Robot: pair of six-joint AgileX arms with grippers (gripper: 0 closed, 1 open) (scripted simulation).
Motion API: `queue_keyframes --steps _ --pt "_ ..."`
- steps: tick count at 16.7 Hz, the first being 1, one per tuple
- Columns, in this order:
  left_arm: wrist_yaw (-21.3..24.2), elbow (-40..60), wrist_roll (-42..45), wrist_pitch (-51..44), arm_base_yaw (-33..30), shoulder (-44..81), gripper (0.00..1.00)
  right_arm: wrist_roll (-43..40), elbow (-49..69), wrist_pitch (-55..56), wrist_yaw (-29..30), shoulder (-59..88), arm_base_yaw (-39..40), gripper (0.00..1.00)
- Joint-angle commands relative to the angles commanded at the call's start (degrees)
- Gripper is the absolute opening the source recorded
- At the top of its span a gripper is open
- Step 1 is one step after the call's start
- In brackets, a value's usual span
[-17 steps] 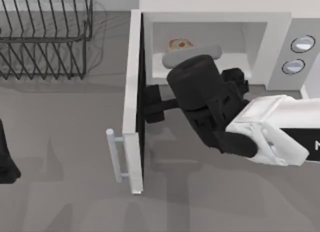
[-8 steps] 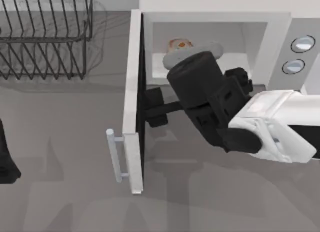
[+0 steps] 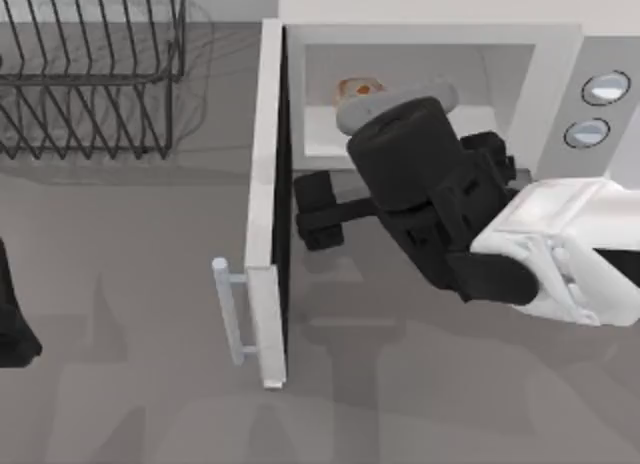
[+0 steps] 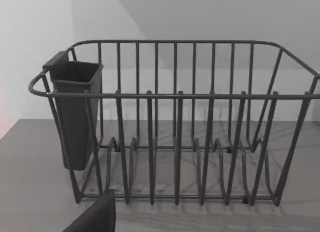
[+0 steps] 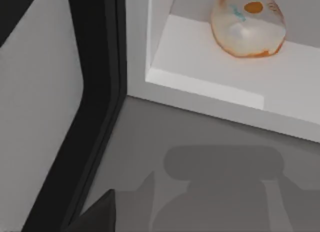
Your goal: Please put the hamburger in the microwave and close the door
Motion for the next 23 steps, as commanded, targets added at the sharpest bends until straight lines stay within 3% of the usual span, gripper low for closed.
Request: queue_keyframes --steps 6,18,23 --pt "0.00 0.00 0.00 0.00 0.00 0.00 1.00 -3.35 -10.84 -0.11 -5.45 -19.71 -8.77 1.00" --pt "0.00 0.00 0.00 0.00 0.00 0.00 1.00 -14.83 -47.67 -0.69 -23.96 -83.85 -38.32 1.00" --pt "0.00 0.00 0.00 0.00 0.00 0.00 1.00 -17.79 -57.19 -0.91 -28.71 -97.65 -45.90 1.00"
